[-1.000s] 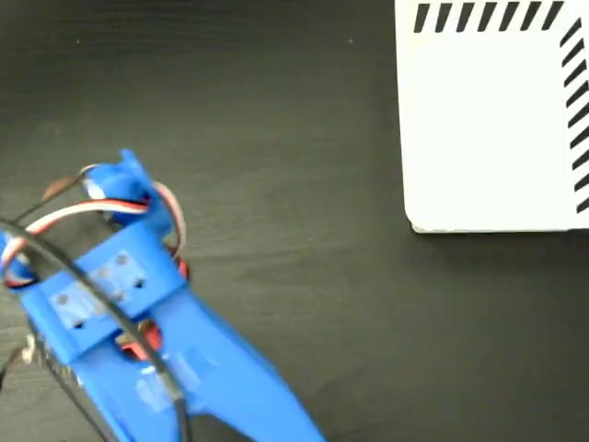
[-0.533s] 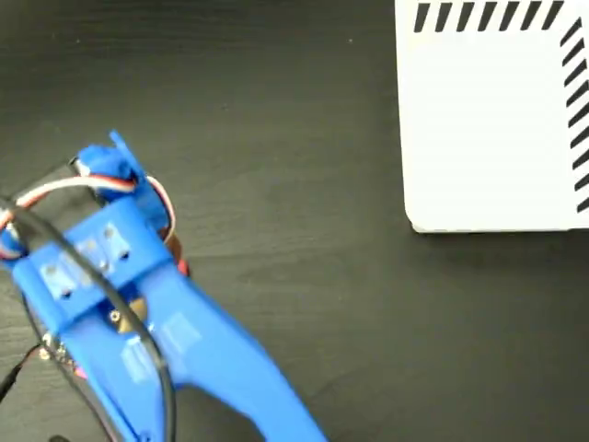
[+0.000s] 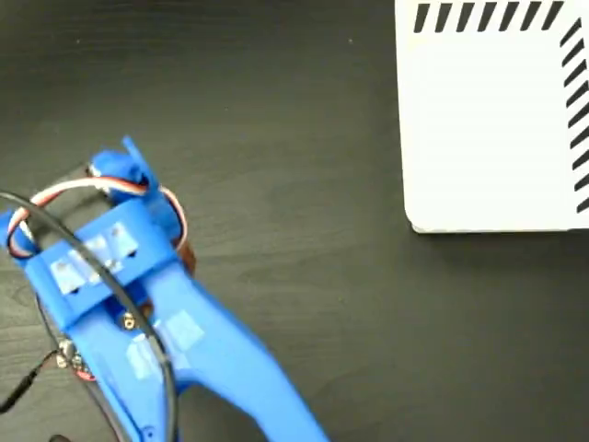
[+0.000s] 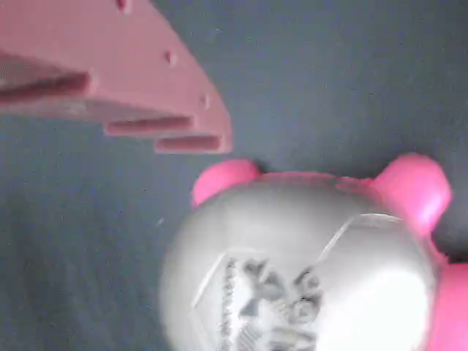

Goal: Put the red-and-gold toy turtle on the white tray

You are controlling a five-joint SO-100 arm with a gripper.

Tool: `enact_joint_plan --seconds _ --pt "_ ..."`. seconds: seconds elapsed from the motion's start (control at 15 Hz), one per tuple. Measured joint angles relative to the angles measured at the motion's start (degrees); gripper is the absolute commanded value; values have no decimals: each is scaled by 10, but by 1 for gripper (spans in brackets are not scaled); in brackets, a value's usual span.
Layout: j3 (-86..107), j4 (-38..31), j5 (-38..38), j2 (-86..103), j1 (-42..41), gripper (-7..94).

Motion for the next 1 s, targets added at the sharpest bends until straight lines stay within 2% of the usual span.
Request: enact_joint_plan --seconds 0.53,1.0 --pt "102 -104 17 4 5 56" --pt "159 -171 -9 4 10 56"
